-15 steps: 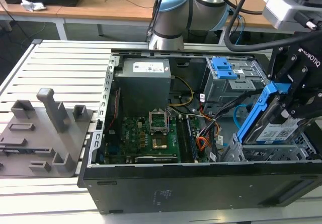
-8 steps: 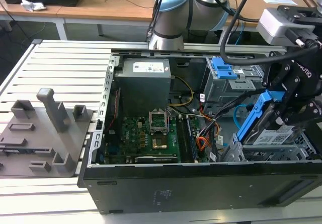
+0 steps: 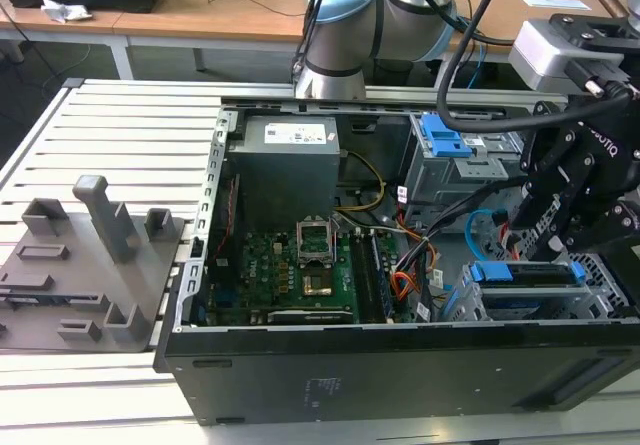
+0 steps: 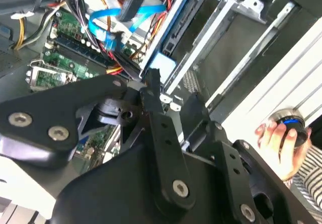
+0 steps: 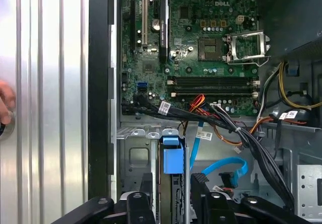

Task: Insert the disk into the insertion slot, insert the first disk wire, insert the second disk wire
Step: 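Insert the disk into the insertion slot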

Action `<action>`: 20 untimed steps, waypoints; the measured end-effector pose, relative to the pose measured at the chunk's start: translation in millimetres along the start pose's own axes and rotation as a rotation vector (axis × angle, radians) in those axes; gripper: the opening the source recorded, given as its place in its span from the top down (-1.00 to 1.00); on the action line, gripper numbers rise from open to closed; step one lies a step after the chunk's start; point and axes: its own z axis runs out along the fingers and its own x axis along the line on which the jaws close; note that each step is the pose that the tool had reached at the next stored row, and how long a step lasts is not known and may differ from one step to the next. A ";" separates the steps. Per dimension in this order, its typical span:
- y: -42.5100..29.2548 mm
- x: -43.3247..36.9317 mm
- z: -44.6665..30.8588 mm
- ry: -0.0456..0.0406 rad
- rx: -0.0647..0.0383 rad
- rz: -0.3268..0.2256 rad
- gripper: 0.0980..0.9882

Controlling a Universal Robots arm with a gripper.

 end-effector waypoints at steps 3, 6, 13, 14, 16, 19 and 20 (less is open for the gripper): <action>0.0 0.0 0.1 0.0000 0.000 0.000 0.24; 0.0 0.0 0.2 0.0000 0.000 0.000 0.70; 0.0 0.0 0.4 -0.0001 0.000 0.000 0.98; 0.0 0.0 0.4 0.0000 0.000 0.000 0.98; -2.5 -0.1 0.4 -0.0003 0.000 0.000 0.98; -12.6 -1.3 -0.2 0.0000 -0.001 0.000 0.98; -18.6 -1.9 -0.4 0.0000 -0.002 0.000 0.98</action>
